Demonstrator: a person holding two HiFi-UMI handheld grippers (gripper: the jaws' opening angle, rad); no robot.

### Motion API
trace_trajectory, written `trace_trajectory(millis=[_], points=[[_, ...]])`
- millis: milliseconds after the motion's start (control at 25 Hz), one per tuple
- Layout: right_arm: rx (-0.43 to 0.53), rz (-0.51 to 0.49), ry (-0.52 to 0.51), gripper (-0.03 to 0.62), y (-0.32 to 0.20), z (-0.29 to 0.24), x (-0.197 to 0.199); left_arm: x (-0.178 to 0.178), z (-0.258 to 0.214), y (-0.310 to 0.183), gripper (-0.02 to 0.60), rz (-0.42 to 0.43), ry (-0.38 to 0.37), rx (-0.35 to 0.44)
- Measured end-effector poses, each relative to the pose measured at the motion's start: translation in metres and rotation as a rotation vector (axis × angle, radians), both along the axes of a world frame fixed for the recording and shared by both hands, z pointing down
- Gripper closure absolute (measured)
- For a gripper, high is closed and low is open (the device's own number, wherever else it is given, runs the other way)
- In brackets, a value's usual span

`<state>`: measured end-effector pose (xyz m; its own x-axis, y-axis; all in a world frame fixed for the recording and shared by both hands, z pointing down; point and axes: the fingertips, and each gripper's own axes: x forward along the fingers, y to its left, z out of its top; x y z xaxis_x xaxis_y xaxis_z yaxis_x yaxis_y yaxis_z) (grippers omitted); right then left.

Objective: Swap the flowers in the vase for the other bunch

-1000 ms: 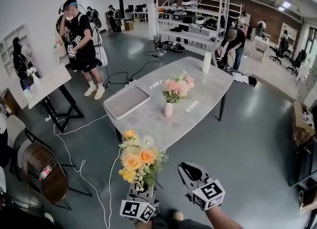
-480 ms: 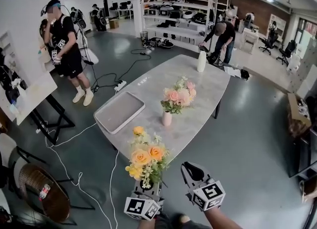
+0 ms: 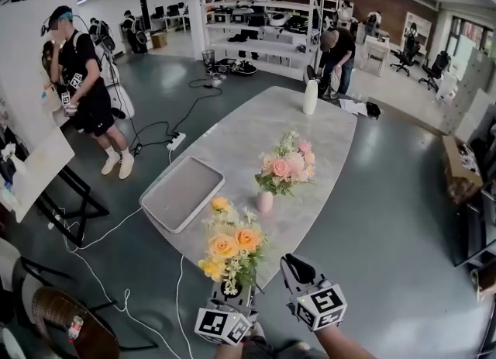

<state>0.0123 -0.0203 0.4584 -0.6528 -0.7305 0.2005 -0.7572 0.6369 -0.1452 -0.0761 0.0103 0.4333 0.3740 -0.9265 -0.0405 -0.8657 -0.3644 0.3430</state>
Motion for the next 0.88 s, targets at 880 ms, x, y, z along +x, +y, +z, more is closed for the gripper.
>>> trace_trajectory(millis=[880], points=[[-0.024, 0.148, -0.02, 0.446, -0.111, 0.044, -0.024, -0.02, 0.026, -0.089, 0.522, -0.001, 0.053, -0.02]])
